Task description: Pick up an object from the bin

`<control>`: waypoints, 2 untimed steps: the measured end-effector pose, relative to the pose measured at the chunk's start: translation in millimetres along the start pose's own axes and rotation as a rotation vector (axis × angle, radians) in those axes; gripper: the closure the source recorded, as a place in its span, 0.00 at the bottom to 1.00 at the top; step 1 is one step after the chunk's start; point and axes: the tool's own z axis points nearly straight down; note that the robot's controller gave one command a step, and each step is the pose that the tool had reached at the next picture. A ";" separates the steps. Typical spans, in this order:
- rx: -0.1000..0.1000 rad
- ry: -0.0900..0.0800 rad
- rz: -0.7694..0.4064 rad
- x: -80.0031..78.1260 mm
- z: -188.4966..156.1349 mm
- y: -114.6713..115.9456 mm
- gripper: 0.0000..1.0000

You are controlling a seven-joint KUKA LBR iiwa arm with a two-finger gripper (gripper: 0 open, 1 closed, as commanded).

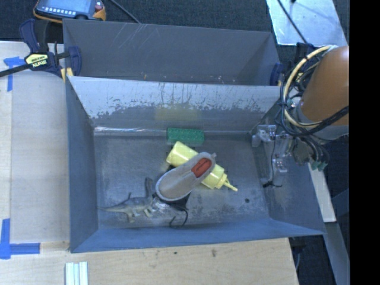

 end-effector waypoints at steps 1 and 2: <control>0.001 -0.009 -0.003 -1.6 -4.7 0.4 0.00; 0.002 -0.007 0.004 -2.8 -5.6 1.4 0.00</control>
Offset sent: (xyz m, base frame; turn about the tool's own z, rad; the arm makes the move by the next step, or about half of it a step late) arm 0.0417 0.0481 0.0321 0.1083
